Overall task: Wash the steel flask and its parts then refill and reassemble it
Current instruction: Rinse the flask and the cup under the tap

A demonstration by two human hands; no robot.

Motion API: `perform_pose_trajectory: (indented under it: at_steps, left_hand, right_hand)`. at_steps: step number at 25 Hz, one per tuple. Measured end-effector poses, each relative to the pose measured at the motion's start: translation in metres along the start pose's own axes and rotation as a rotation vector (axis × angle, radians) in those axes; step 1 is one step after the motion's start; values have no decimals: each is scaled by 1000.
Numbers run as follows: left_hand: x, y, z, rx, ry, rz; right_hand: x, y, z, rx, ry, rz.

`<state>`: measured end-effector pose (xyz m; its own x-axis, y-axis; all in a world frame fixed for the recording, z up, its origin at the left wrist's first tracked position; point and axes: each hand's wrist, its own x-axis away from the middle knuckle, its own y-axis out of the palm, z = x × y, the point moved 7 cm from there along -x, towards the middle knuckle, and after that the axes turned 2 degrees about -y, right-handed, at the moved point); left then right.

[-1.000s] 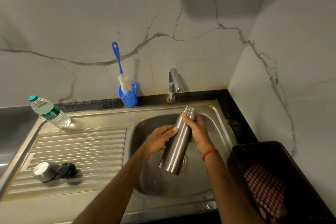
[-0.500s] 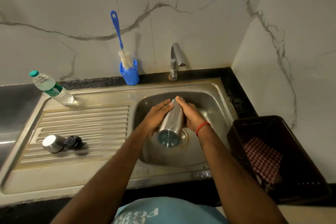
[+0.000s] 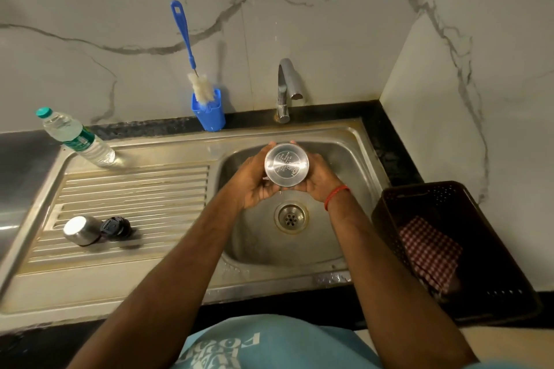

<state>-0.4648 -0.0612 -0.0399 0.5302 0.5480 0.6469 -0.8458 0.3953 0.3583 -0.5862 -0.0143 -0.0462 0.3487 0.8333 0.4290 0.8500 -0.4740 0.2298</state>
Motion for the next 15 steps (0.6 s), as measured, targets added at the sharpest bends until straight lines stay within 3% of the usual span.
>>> perform_pose_trajectory:
  at_steps: [5,8,10,15]
  left_hand:
    - [-3,-1,-10,107,-100,-11]
    - [-2,-1,-3,185,-85,-27]
    - [2,0,2,206,-56,-13]
    - [14,0,8,207,-6,14]
  right_hand:
    - [5,4,-7,229,48,44]
    - [9,11,-27,355,-122,116]
    - [8,15,-29,383,-211,137]
    - [11,22,-20,345,-182,170]
